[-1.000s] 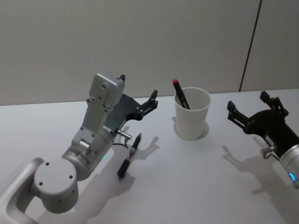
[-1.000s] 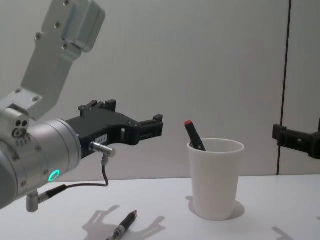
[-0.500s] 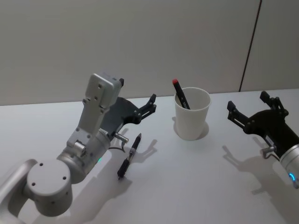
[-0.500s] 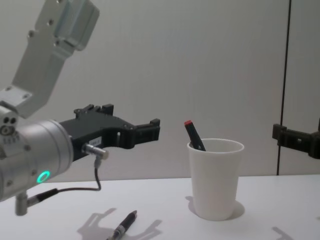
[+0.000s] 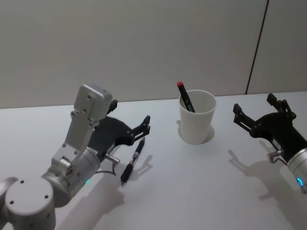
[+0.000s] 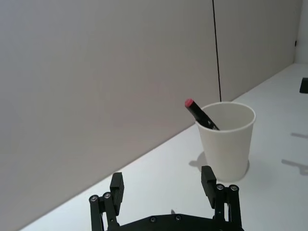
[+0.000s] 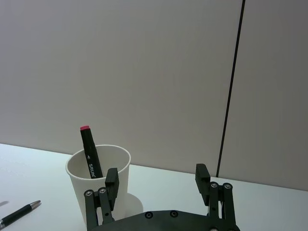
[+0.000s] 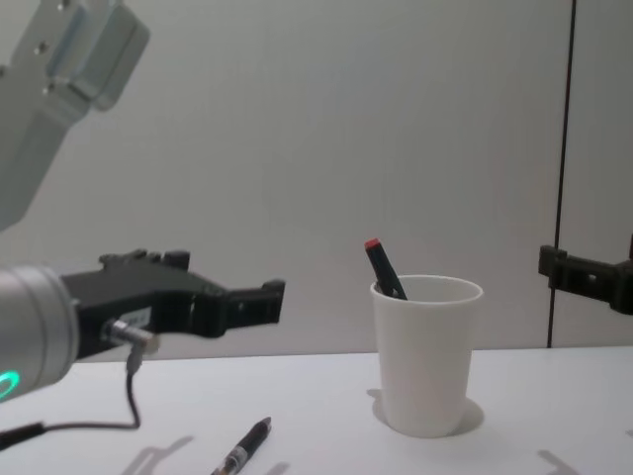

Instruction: Place the pen into the pen holder.

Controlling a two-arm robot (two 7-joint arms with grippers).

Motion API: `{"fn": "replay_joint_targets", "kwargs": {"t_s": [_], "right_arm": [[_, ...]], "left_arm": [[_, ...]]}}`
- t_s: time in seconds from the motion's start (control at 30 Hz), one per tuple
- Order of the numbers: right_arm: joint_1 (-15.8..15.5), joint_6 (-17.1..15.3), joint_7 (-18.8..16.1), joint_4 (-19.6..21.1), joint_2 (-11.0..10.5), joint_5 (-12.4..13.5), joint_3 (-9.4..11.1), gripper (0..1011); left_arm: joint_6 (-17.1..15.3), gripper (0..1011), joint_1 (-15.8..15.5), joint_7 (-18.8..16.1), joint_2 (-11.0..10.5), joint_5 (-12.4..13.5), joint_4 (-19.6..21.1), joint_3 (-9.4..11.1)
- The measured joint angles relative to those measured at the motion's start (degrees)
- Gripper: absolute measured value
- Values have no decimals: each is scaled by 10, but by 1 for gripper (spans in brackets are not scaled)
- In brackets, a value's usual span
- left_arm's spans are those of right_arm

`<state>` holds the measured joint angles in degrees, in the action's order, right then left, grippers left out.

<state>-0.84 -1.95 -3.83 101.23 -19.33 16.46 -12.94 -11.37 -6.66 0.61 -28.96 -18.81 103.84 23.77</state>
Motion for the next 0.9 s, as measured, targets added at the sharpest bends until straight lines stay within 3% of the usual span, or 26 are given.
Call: {"fn": "replay_joint_targets", "kwargs": {"t_s": [0.43, 0.9], "right_arm": [[0, 0, 0, 0, 0, 0, 0, 1001], [0, 0, 0, 0, 0, 0, 0, 1001]], "left_arm": [[-76, 1001, 59, -43, -44, -58, 66, -9], [-143, 1001, 83, -76, -43, -98, 90, -12]]}}
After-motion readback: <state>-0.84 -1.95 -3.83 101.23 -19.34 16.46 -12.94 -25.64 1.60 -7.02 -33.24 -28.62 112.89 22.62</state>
